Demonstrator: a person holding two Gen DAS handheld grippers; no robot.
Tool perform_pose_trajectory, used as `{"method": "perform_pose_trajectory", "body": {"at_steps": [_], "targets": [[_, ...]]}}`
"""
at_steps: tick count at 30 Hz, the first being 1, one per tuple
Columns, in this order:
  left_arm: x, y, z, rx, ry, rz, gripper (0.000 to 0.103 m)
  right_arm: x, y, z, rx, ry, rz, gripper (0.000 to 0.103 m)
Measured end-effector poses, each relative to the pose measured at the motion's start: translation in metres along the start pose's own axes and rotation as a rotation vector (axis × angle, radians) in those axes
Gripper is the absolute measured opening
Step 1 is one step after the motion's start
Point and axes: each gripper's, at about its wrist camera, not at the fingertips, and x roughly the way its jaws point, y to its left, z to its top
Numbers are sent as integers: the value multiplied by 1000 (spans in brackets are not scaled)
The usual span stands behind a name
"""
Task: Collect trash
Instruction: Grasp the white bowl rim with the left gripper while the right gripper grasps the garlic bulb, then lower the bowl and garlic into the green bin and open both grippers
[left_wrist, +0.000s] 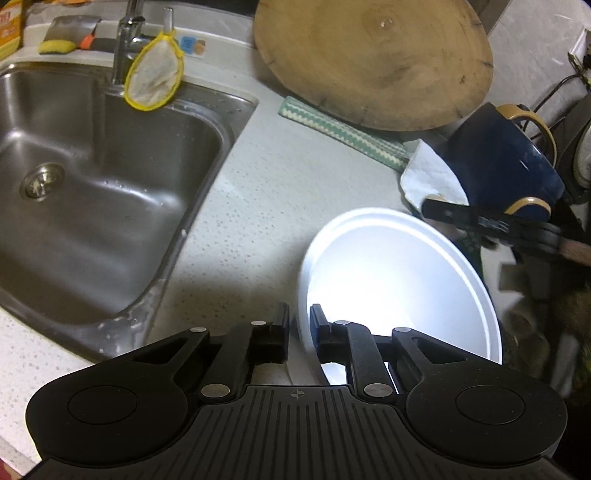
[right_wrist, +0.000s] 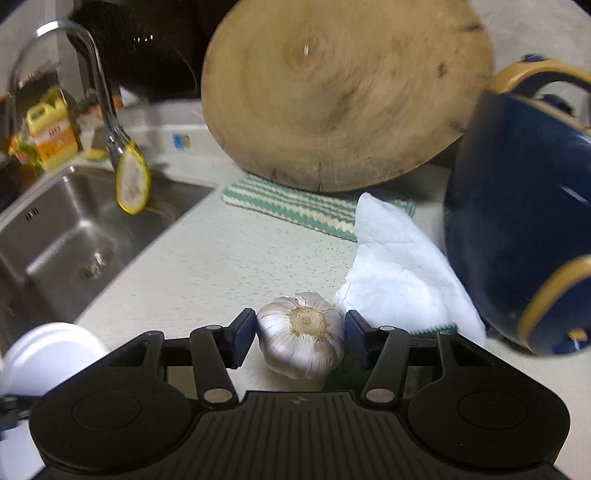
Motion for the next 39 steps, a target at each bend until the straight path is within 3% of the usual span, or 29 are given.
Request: {"method": "perform_pose_trajectory", "body": {"at_steps": [6, 13, 19, 29, 39], "targets": [[7, 5, -5, -85, 31, -106, 14, -57, 5, -29, 30, -72, -30, 53], [3, 6, -5, -30, 15, -78, 12, -82, 10, -68, 93, -41, -82, 53], [-28, 21, -14, 17, -40, -80, 12, -105, 29, -87, 134, -64, -80, 53], [-112, 82, -69, -2, -151, -127, 12, -145, 122, -115, 66, -62, -60, 53], [-191, 161, -139, -36, -172, -67, 12, -160, 229, -165, -8, 33, 15, 53]]}}
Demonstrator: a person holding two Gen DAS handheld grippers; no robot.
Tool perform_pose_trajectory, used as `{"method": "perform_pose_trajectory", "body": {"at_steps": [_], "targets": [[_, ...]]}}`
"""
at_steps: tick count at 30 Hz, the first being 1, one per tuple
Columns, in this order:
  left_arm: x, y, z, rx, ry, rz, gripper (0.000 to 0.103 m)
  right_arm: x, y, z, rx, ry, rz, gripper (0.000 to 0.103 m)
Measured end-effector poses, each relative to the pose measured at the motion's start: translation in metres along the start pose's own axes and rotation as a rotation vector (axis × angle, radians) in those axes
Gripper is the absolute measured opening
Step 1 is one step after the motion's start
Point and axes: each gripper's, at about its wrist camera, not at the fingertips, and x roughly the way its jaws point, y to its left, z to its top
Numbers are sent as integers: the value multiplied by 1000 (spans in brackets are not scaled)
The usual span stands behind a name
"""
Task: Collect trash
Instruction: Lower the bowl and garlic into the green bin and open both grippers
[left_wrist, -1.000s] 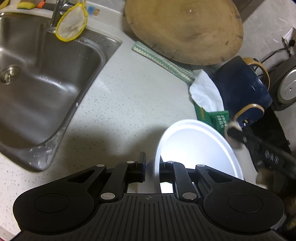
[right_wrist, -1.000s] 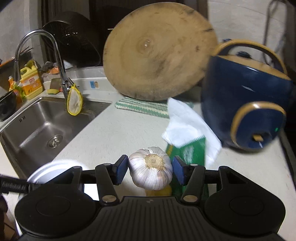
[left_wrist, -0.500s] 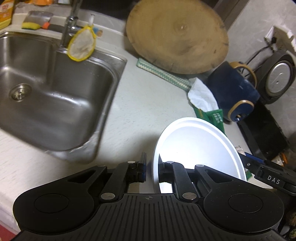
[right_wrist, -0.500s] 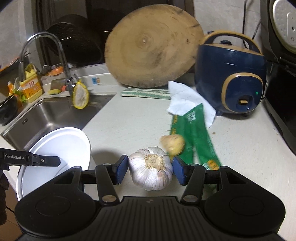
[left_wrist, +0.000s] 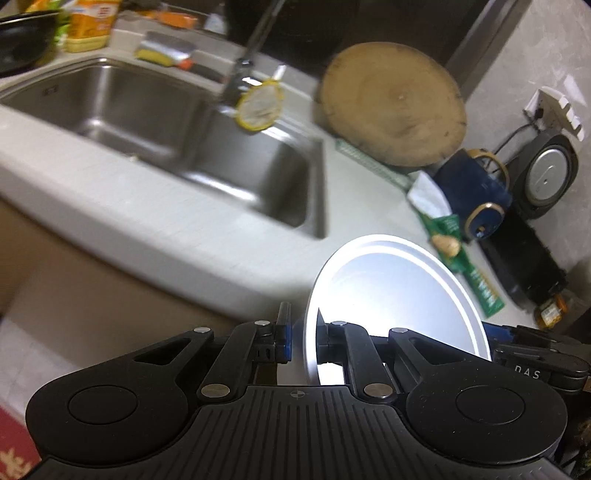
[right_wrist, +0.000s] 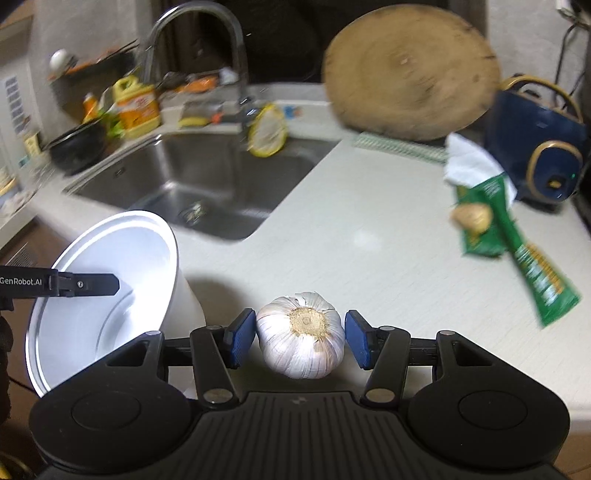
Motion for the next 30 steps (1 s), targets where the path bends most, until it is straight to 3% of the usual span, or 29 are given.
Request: {"method": "perform_pose_trajectory", "body": {"at_steps": [5, 13, 25, 30], "targets": [[-21, 27, -24, 24, 35, 77, 12, 14, 31, -25, 33, 83, 17, 53], [-17, 66, -57, -13, 133, 121, 12, 47, 60, -48, 14, 219, 8, 53], [37, 81, -99, -56, 291, 109, 12, 85, 47, -81, 20, 370, -35, 53], [68, 118, -109, -152, 324, 222, 12, 105, 32, -102, 58, 412, -43, 53]]}}
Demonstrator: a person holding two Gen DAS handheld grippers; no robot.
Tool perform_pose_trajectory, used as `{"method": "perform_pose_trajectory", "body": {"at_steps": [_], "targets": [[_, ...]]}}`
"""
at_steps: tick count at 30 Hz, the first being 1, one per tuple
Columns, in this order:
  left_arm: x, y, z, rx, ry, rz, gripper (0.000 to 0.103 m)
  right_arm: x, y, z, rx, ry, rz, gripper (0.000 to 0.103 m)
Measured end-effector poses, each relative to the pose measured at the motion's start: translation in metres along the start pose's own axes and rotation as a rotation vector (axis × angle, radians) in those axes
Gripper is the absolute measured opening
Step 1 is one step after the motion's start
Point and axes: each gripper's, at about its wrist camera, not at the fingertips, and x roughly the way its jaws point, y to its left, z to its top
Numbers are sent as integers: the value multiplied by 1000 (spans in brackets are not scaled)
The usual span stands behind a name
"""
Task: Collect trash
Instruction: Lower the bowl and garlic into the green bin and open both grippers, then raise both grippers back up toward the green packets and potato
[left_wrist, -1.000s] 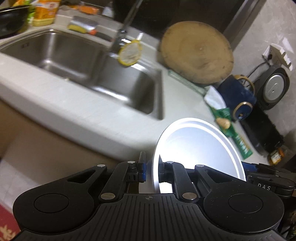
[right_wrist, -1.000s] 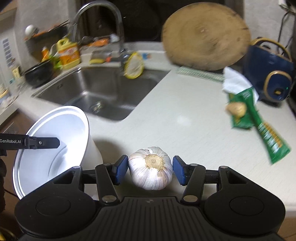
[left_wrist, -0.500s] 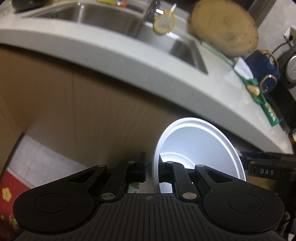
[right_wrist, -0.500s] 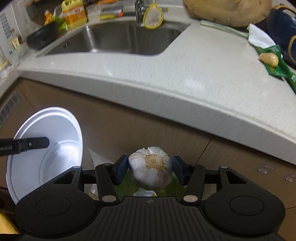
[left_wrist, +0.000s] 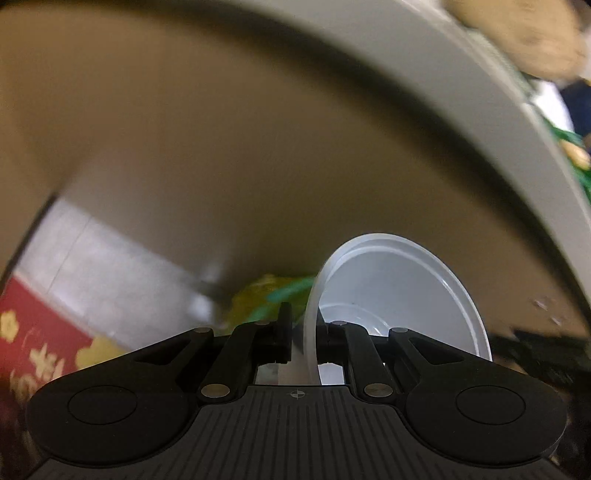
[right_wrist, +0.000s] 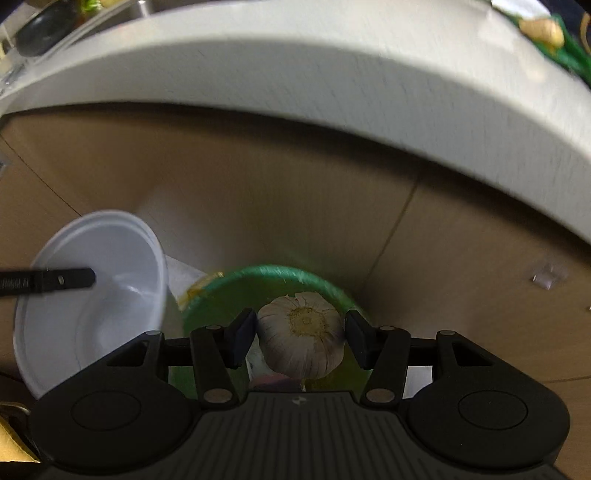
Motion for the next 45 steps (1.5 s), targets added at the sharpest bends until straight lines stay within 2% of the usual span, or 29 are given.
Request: {"method": "perform_pose_trajectory", "body": {"at_steps": [3, 8, 10, 13, 15, 17, 20, 22, 28, 31, 34, 35, 39, 42, 45], "targets": [[26, 3, -5, 23, 55, 28, 12, 13, -9, -6, 13, 20, -4, 53], [99, -29, -38, 105, 207, 42, 12, 33, -25, -19, 22, 64, -14, 53], [139, -46, -50, 105, 222, 27, 13, 42, -29, -31, 13, 78, -9, 53], [211, -56, -63, 48, 246, -104, 18, 69, -38, -42, -5, 118, -15, 53], [253, -59, -74, 82, 280, -96, 24, 94, -39, -52, -35, 150, -36, 53], [283, -58, -82, 133, 293, -64, 26, 119, -38, -61, -74, 169, -43, 53], [312, -48, -86, 166, 316, -62, 35, 157, -28, -67, -143, 184, -33, 53], [326, -43, -86, 177, 308, -40, 34, 175, -21, -79, -183, 190, -31, 53], [336, -25, -84, 173, 333, -47, 31, 213, 0, -92, -245, 158, 43, 53], [330, -22, -87, 166, 374, -60, 31, 230, 0, -91, -240, 120, 104, 53], [319, -26, -91, 207, 392, -47, 32, 240, -3, -86, -225, 122, 92, 53], [316, -26, -93, 215, 394, -37, 35, 239, -3, -84, -219, 115, 83, 53], [303, -28, -99, 215, 414, -16, 35, 209, -7, -80, -197, 110, 70, 55], [268, -33, -90, 217, 394, -34, 35, 168, -10, -75, -193, 101, 43, 55], [218, -39, -74, 226, 336, -52, 35, 118, -17, -68, -190, 53, 30, 55]]}}
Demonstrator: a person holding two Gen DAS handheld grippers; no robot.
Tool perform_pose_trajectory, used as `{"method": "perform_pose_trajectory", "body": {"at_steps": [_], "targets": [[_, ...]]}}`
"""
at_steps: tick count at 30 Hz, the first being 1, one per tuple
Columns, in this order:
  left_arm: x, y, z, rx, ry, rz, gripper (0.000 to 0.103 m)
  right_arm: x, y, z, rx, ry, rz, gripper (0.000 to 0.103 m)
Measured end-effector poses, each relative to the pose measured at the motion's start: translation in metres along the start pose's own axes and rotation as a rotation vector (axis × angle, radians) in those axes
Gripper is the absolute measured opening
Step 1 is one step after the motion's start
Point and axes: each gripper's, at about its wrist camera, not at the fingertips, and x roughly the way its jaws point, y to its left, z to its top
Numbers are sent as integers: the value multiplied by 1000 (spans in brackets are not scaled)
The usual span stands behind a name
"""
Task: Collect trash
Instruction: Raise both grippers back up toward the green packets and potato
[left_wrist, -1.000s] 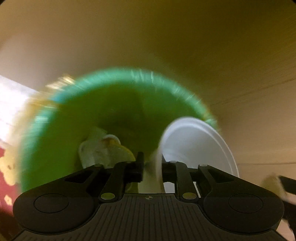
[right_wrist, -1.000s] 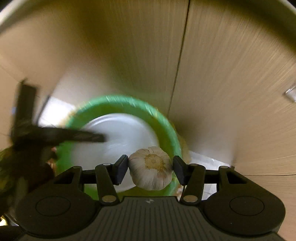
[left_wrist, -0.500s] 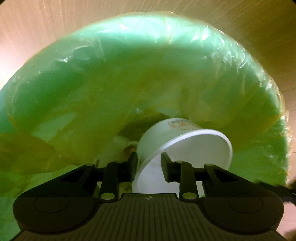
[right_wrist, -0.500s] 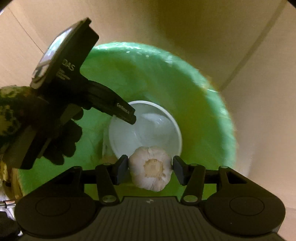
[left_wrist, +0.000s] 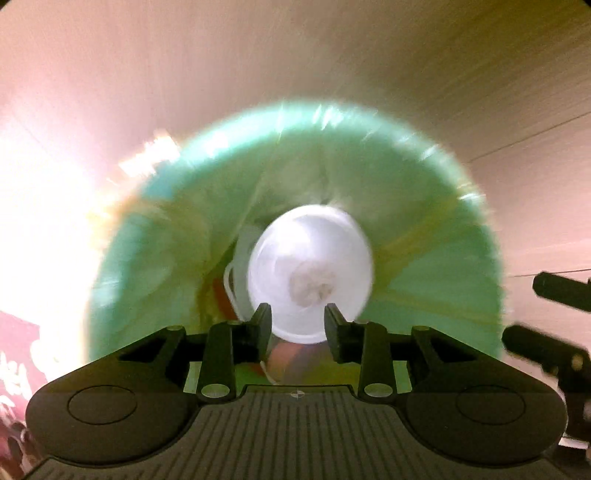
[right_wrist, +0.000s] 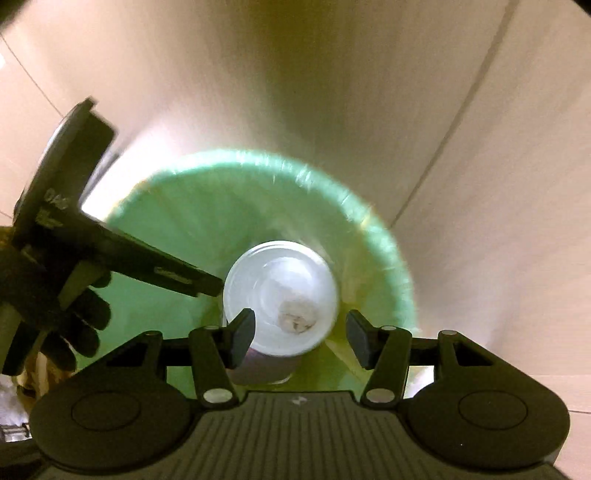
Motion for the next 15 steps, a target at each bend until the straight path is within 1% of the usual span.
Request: {"method": "perform_pose_trajectory", "body": {"at_steps": [2, 6, 7, 8, 10, 13, 15], "targets": [[-45, -2, -2, -6, -72, -9, 35, -34, -5, 1, -48, -64, -49, 55], [-135, 4, 0, -40, -234, -20, 34, -95, -4, 3, -182, -256, -186, 55], [-159, 7, 3, -42, -275, -23, 34, -108, -6, 4, -205, -292, -212, 55], [-182, 8, 6, -42, -313, -33, 34, -117, -9, 7, -215, -306, -226, 55], [-227, 10, 10, -42, -376, -57, 33, -137, -14, 12, -212, -321, -234, 54], [-278, -6, 10, -14, -462, -75, 33, -174, -16, 18, -207, -396, -206, 54], [-305, -18, 9, 16, -522, -109, 34, -193, -16, 20, -223, -463, -205, 54]]}}
